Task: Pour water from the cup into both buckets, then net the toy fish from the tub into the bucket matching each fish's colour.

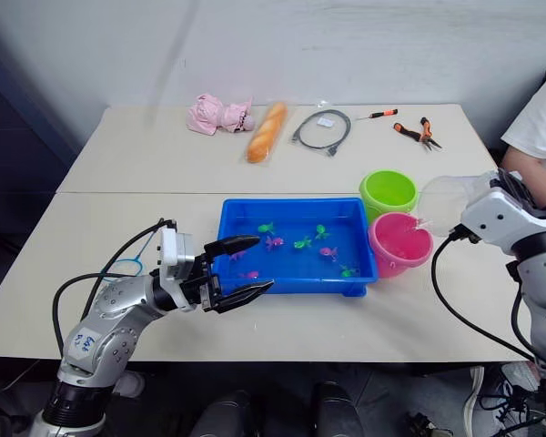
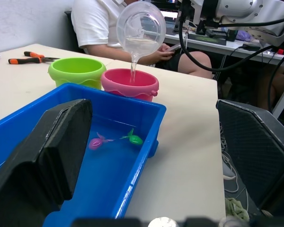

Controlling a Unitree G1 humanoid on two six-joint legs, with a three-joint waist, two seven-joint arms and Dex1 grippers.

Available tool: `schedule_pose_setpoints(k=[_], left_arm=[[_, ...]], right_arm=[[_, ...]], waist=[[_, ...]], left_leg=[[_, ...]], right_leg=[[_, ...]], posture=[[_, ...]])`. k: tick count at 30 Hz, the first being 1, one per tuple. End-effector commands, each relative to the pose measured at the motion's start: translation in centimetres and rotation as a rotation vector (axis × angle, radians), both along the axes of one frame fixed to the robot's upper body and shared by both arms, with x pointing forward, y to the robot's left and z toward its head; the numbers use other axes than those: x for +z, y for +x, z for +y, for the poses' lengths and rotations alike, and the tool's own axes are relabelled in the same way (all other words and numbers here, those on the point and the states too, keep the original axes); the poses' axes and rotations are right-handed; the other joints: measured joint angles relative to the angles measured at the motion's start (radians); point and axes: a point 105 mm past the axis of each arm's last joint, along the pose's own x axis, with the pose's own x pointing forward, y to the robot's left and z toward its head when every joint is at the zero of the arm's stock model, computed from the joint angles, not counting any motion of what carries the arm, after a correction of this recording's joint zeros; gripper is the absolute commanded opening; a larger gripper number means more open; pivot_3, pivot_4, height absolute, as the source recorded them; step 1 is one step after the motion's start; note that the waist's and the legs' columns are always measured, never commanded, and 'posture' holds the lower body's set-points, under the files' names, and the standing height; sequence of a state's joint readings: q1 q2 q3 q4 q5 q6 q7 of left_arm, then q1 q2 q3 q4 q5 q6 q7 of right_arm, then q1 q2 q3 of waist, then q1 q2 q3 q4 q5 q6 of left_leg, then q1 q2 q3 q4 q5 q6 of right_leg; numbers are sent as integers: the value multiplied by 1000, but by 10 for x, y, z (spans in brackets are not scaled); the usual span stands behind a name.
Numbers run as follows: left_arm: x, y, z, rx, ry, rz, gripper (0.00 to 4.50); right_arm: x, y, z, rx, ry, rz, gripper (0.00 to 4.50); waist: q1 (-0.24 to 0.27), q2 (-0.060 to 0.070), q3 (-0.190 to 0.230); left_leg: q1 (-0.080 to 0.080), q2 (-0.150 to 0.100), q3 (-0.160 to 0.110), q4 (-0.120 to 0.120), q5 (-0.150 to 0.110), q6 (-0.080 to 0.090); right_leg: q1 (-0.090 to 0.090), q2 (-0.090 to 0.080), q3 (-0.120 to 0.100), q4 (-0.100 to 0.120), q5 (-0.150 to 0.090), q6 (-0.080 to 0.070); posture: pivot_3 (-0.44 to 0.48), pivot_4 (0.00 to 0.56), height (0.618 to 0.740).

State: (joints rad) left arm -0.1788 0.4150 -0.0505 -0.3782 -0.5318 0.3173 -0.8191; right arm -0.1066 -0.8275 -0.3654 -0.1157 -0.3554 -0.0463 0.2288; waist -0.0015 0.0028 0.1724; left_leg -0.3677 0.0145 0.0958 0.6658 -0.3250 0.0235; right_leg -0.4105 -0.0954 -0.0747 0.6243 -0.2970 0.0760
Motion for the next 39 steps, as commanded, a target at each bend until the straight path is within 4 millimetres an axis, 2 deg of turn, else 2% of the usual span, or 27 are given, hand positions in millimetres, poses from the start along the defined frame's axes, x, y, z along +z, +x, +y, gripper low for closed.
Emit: schedule_pose_setpoints(k=[1, 5, 8, 11, 15, 17, 20, 26, 35, 39], left_arm=[[7, -1, 1, 6, -9, -43, 4500], [7, 0, 3, 14, -8, -45, 4500], [9, 3, 8, 38, -9, -45, 4500], [12, 7, 12, 59, -19, -46, 4500], [21, 18, 20, 113, -42, -50, 4500], [25, 25, 22, 141, -56, -53, 4500], [27, 31, 23, 164, -60, -54, 4500], [27, 40, 26, 230, -46, -48, 4500], [19, 40, 27, 274, -28, -34, 4500], [18, 39, 27, 275, -22, -35, 4500]], right_arm=[[13, -6, -6, -19, 102, -81, 26], [14, -6, -19, -60, 314, -109, 26], [15, -2, -31, -81, 586, -128, 26], [17, 0, -38, -109, 721, -144, 26], [22, 12, -48, -222, 854, -88, 26], [30, 26, -39, -186, 803, -27, 26], [39, 42, -35, -181, 726, 4, 26], [43, 65, -29, -184, 591, 47, 26], [45, 91, -3, -133, 397, 41, 26], [51, 97, 9, -112, 244, 17, 26]], waist=[[0, -1, 0], [0, -2, 1], [-3, -2, 1], [-2, -2, 1], [-2, -2, 1], [-2, -2, 1], [-4, -2, 1], [-3, -2, 1], [-3, -2, 1], [-3, -2, 1]], left_leg=[[0, 0, 0, 0, 0, 0], [0, 0, 0, 0, 1, 0], [0, 0, 0, 0, 1, 0], [0, 0, -1, 0, 1, 0], [-1, 0, -1, 0, 1, 1], [-1, 0, 0, 0, 1, 1], [-2, 0, 0, 0, 1, 1], [-3, 0, 0, 0, 1, 1], [-3, 0, 0, 0, 1, 1], [-3, 0, 0, 0, 2, 0]], right_leg=[[0, 0, 0, 0, 0, 0], [0, 0, 0, 1, 0, 0], [0, 0, 0, 1, 0, 0], [0, 0, 0, 1, 0, 0], [-1, -1, 0, 1, 0, 0], [-1, -1, 0, 1, 0, 0], [-2, -1, 0, 1, 0, 0], [-2, -1, 0, 0, 0, 0], [-2, -1, 0, 0, 0, 0], [-2, -1, 0, 0, 0, 0]], posture=[[0, 150, 738], [0, 150, 738], [0, 150, 738], [0, 150, 738], [0, 150, 738], [0, 150, 738], [0, 150, 738], [0, 150, 738], [0, 150, 738], [0, 150, 738]])
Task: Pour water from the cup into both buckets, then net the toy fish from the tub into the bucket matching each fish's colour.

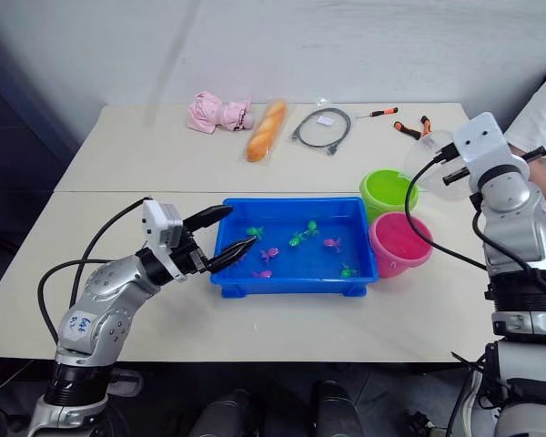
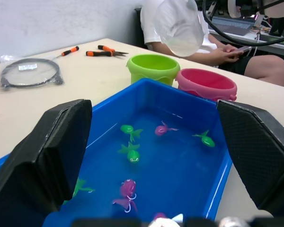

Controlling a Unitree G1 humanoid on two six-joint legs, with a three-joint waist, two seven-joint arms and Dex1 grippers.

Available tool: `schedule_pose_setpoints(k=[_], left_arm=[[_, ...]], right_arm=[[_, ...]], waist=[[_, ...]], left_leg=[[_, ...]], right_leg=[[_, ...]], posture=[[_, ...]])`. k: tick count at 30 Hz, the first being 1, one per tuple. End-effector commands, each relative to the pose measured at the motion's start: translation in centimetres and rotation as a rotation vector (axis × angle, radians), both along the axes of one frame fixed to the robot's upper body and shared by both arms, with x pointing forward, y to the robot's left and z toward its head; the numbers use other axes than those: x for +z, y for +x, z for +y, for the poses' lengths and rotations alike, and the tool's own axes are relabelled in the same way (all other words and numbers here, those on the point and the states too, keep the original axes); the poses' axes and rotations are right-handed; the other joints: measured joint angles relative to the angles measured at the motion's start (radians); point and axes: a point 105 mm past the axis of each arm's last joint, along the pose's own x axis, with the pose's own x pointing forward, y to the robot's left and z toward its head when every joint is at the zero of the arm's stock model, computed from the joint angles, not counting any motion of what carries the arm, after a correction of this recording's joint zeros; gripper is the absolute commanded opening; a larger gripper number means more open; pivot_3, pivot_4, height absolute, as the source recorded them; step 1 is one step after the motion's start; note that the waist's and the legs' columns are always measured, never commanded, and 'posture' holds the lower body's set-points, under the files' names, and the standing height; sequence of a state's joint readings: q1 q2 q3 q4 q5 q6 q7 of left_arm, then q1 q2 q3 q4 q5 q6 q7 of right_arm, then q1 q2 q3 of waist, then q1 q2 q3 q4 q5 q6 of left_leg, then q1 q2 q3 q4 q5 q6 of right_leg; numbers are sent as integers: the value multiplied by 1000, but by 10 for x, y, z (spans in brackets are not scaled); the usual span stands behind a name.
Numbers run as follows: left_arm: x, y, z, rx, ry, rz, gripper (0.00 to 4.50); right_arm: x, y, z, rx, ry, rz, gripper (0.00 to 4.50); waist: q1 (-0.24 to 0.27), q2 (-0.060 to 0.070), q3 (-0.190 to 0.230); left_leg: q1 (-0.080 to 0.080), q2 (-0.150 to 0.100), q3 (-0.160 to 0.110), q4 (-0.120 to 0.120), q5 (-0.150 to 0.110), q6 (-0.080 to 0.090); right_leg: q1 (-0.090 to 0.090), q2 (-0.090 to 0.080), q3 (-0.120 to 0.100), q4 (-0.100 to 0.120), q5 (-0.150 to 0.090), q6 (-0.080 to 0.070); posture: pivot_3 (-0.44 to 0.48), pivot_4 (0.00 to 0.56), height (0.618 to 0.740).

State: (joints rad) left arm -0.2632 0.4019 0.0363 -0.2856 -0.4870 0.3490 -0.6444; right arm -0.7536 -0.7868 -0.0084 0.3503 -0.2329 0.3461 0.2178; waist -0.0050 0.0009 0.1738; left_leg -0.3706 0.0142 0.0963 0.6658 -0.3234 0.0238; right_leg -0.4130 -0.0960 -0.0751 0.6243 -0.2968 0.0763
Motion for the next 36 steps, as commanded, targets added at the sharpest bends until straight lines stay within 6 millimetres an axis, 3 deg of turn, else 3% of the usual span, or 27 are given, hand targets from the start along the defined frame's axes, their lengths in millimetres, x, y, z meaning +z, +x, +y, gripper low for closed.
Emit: schedule_pose_setpoints(k=[1, 15, 36], left_arm=[[8, -4, -2, -5, 0, -41, 4500], [8, -5, -5, -12, -5, -41, 4500], [10, -8, -9, -35, -20, -54, 4500]], right_arm=[[32, -1, 6, 6, -156, -106, 26], [42, 1, 20, -1, -485, -186, 26], [45, -1, 33, 3, -706, -288, 26]], waist=[[0, 0, 0], [0, 0, 0], [-3, 0, 0]], left_leg=[[0, 0, 0, 0, 0, 0], [0, 0, 0, 0, 1, -2], [0, 0, 0, 0, 1, -3]], right_leg=[[0, 0, 0, 0, 0, 0], [0, 0, 0, 0, 0, 0], [0, 0, 0, 0, 0, 0]], posture=[[0, 150, 738], [0, 150, 738], [0, 150, 738]])
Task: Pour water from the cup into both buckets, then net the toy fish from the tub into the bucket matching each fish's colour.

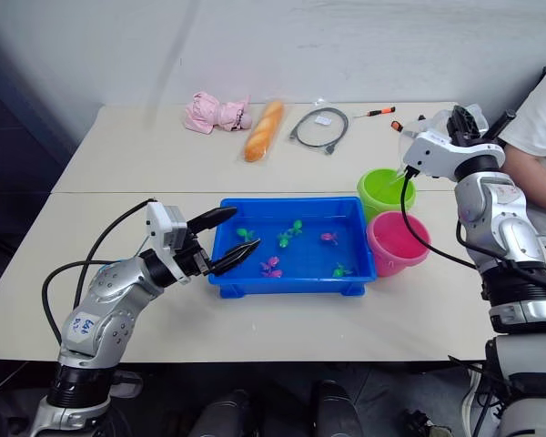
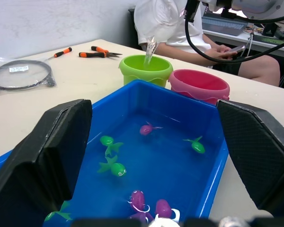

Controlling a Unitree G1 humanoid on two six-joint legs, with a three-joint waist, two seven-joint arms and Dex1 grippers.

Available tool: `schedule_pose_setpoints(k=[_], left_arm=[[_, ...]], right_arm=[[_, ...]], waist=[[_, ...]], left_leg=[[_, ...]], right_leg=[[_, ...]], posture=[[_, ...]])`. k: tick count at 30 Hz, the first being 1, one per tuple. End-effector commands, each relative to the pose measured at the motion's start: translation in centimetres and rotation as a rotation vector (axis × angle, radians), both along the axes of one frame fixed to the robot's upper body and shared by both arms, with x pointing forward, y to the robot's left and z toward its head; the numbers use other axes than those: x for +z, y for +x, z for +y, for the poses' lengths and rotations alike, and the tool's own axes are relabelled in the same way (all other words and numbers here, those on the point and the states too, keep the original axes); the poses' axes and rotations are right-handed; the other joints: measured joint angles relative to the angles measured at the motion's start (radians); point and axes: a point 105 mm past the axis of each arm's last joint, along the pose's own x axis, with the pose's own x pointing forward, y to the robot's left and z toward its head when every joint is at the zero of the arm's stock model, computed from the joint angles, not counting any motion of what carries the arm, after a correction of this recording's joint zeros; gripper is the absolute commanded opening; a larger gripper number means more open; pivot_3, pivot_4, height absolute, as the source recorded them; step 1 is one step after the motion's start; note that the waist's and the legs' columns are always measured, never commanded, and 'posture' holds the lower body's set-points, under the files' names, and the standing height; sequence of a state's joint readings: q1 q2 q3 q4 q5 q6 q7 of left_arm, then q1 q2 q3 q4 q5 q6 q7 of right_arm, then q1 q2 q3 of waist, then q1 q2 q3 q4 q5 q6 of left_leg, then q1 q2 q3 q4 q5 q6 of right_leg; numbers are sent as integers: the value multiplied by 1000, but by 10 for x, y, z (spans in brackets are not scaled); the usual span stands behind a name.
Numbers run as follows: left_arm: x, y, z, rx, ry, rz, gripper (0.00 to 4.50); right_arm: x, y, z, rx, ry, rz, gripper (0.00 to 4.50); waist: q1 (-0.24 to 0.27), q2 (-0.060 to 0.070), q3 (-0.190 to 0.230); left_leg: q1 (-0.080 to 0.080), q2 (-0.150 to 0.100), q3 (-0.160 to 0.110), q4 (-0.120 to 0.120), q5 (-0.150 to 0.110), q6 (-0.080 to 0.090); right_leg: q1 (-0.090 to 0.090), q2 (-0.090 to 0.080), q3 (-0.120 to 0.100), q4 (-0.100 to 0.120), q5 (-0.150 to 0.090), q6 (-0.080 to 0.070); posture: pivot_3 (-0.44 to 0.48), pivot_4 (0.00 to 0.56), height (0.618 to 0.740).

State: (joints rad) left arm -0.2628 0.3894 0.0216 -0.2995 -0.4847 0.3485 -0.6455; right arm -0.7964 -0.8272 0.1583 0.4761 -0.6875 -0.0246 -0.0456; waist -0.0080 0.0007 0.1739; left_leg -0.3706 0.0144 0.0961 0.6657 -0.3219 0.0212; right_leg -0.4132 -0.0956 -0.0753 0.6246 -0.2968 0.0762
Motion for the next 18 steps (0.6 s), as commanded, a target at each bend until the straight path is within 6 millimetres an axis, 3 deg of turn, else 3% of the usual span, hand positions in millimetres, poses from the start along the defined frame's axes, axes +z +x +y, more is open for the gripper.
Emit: schedule_pose_setpoints(k=[1, 9, 13, 18], left_arm=[[9, -5, -2, -14, -15, -47, 4500], [12, -6, -4, -31, -16, -55, 4500], [12, -7, -4, -36, -16, -56, 4500], [11, -7, -6, -41, -18, -54, 4500]], right_arm=[[23, -8, -1, -1, -56, -88, 26], [13, -14, -1, 8, -76, -114, 26], [-2, -14, -7, 11, 34, -70, 26], [6, -20, -2, 36, 40, -105, 26]], waist=[[0, 0, 0], [0, 0, 0], [1, 0, 0], [0, 0, 0]], left_leg=[[0, 0, 0, 0, 0, 0], [0, 0, 0, 0, 0, 0], [0, 0, 0, 0, 0, 0], [0, 0, 0, 0, 0, -1]], right_leg=[[0, 0, 0, 0, 0, 0], [0, 0, 0, 0, 0, 0], [0, 0, 0, 0, 0, 0], [0, 0, 0, 1, 0, 0]], posture=[[0, 150, 738], [0, 150, 738], [0, 150, 738], [0, 150, 738]])
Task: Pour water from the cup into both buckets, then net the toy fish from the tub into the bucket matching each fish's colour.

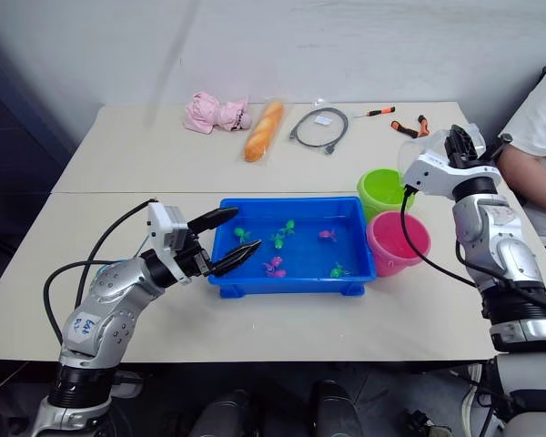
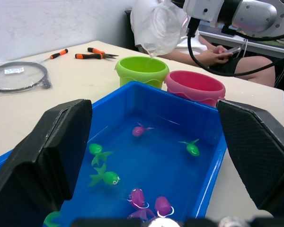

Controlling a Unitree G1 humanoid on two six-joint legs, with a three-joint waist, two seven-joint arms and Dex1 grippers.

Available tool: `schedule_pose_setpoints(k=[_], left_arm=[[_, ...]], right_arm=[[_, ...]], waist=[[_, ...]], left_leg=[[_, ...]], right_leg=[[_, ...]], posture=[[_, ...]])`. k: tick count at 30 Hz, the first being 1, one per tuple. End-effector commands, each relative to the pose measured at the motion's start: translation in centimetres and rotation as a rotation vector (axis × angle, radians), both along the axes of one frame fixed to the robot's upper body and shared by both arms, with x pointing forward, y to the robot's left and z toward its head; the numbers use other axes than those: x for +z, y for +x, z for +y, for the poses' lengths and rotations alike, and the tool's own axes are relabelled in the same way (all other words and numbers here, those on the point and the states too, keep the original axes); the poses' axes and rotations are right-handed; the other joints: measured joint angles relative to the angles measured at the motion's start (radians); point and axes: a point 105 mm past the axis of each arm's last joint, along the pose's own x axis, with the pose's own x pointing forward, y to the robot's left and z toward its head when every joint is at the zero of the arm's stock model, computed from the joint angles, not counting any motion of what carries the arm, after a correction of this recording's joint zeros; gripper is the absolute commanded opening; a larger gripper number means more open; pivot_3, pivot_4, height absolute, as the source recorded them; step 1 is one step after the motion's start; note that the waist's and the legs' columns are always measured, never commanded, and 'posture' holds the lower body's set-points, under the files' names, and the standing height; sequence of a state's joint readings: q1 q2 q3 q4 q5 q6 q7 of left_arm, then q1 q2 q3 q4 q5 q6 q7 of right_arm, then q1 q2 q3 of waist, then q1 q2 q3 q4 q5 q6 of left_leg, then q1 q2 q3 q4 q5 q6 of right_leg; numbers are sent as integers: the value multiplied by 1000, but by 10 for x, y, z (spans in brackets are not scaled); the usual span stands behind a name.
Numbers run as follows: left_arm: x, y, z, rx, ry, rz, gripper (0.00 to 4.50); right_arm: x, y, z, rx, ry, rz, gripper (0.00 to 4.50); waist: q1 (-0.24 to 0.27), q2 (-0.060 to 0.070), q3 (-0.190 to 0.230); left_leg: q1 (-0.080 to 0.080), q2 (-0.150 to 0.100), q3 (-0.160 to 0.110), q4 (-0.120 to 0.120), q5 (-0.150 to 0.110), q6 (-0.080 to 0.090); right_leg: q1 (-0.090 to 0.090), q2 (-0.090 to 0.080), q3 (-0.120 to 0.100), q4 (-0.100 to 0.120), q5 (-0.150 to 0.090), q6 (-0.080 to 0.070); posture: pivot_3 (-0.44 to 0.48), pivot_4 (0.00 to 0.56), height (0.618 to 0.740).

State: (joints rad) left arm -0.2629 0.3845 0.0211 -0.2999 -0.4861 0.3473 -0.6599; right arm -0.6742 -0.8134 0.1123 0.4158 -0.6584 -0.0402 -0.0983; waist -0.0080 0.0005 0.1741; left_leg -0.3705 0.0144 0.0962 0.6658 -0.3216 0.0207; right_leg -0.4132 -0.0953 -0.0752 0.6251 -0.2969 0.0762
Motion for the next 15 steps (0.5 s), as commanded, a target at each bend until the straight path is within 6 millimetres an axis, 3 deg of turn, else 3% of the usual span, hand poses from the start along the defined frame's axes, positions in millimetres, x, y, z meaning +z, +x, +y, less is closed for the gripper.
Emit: schedule_pose_setpoints(k=[1, 4, 9, 12, 15], left_arm=[[11, -5, -5, -26, -15, -51, 4500], [10, -5, -7, -36, -18, -49, 4500], [11, -4, -8, -42, -21, -51, 4500], [14, -8, -7, -60, -39, -52, 4500], [19, -15, -7, -96, -80, -47, 4500]], right_arm=[[31, -9, 4, 19, -17, -98, 26], [31, -8, -4, 11, 95, -96, 26], [22, -10, -37, 7, 652, -109, 26], [27, -21, -56, 52, 903, -165, 26], [19, -30, -73, 136, 1236, -159, 26]], waist=[[-1, 0, 0], [1, 0, 0], [3, -1, 1], [7, -1, 1], [6, -1, 1]], left_leg=[[0, 0, 0, 0, 0, 0], [0, 0, 0, 0, 0, 0], [0, 0, 0, 0, 0, 0], [0, 0, -1, 0, 0, 0], [-1, 0, -1, 0, 0, 1]], right_leg=[[0, 0, 0, 0, 0, 0], [0, 0, 0, 0, 0, 0], [1, 0, -1, 0, 0, 0], [1, 0, -1, 1, 0, 0], [1, 0, -1, 1, 0, 0]], posture=[[0, 150, 738], [0, 150, 738], [0, 150, 738], [0, 150, 738], [0, 150, 738]])
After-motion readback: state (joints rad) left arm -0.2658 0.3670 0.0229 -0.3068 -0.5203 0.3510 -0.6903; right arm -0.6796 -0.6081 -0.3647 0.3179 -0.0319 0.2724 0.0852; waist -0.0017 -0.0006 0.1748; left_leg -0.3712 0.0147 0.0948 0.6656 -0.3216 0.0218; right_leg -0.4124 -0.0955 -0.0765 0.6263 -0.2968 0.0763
